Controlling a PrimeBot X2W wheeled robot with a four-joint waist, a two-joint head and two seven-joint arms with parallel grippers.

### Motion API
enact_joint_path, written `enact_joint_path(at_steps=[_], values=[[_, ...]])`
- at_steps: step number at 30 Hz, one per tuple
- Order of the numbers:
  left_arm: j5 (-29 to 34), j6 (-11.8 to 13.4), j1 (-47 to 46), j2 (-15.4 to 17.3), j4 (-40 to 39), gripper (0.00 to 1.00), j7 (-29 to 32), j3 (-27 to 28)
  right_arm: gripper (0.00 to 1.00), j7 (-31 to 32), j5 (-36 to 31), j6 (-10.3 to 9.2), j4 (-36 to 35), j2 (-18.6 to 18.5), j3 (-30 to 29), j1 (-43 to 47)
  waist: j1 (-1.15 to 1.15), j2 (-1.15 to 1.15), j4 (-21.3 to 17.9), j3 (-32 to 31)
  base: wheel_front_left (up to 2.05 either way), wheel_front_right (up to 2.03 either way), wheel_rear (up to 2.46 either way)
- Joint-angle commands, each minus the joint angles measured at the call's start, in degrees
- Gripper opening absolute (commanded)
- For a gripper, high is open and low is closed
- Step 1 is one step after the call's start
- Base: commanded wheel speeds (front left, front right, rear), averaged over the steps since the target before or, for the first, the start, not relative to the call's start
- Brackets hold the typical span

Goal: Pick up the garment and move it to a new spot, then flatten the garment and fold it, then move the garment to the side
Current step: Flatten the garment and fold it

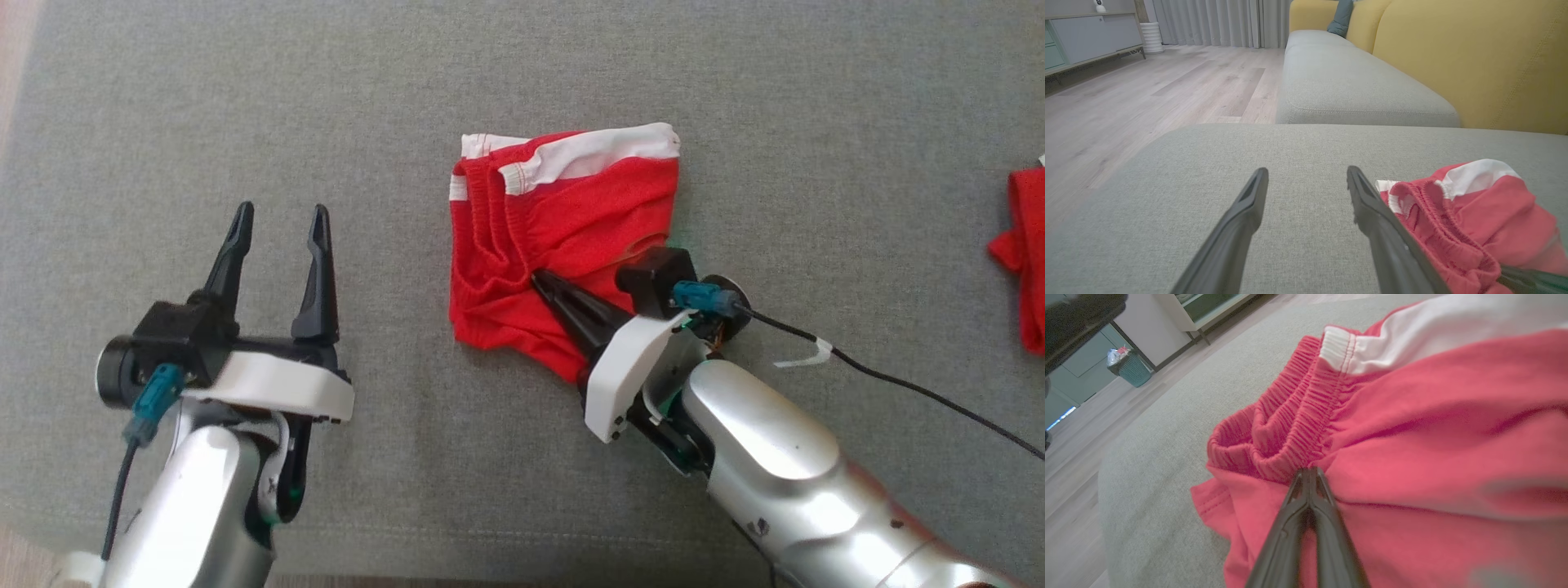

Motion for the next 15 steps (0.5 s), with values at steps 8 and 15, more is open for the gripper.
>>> enact_joint_path(at_steps=[8,15], values=[[0.2,-0.7,-2.7,0.5,-1.4,1.00,-0.7,2.5,0.00,0.8,3.1,-0.05,0.9,1.3,3.5,-3.0,0.00,0.00,0.4,0.6,0.00,0.00,0.00],[0.6,-1.0,-3.1,-0.1,-1.1,1.00,-0.7,2.6,0.00,2.1,5.5,-0.05,0.6,1.3,6.6,-6.2,0.00,0.00,0.8,0.8,0.00,0.00,0.00]])
